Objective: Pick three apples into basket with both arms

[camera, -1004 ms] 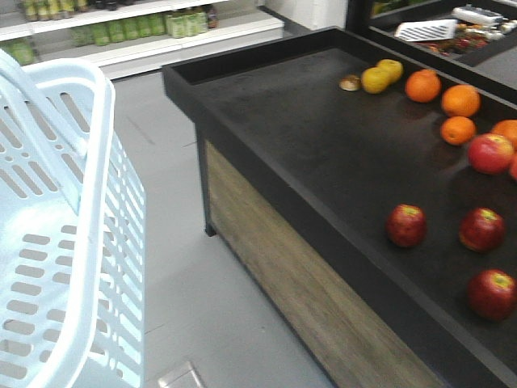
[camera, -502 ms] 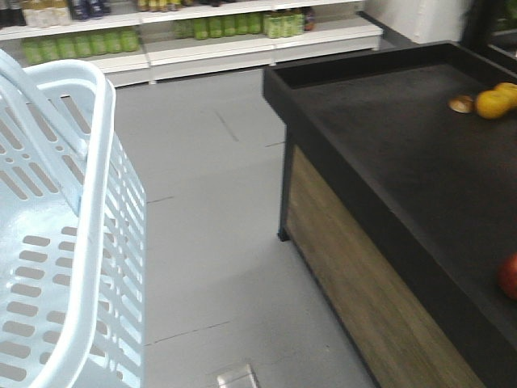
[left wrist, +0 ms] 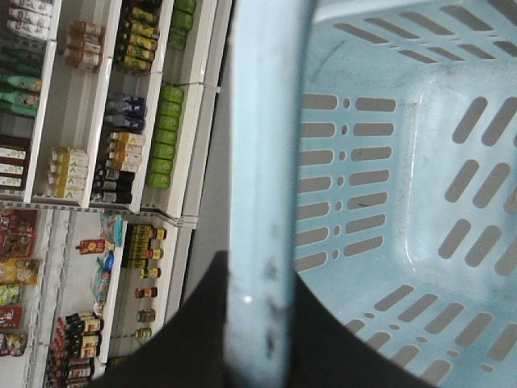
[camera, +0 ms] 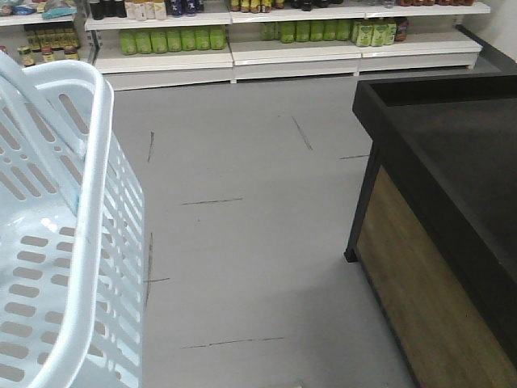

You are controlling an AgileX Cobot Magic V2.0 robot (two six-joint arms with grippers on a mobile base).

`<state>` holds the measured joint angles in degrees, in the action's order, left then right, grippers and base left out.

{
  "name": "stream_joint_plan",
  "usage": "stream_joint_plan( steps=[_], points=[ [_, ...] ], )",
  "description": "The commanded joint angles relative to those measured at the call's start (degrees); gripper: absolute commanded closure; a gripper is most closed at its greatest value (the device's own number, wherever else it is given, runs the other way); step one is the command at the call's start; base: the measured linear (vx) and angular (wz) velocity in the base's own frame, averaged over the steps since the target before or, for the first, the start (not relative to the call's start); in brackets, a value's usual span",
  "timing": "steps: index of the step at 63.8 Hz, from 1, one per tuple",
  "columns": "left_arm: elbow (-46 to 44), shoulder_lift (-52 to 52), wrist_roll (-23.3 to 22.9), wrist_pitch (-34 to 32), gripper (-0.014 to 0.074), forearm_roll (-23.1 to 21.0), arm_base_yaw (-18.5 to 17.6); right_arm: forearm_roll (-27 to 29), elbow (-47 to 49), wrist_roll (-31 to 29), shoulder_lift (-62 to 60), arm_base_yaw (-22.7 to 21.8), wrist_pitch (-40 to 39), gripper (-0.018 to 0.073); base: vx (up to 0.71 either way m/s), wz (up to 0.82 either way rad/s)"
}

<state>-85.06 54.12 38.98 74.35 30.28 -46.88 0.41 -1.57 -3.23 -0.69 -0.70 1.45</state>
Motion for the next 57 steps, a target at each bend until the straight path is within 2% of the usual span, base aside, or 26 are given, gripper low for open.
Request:
stream_joint_plan(
  steps=[1,57],
  points=[
    [-1.7,-0.3,-0.4,-4.0,0.0604,2.0,-0.4,-0.4,-0.8,0.0,-0.7,-0.4,-4.3,0.0568,0.11,0.29],
    [-1.7,-0.3,-0.4,-4.0,0.0604,2.0,-0.4,-0.4,-0.8,0.0,-0.7,-0.4,-4.3,0.0568,0.10,0.08]
  ],
)
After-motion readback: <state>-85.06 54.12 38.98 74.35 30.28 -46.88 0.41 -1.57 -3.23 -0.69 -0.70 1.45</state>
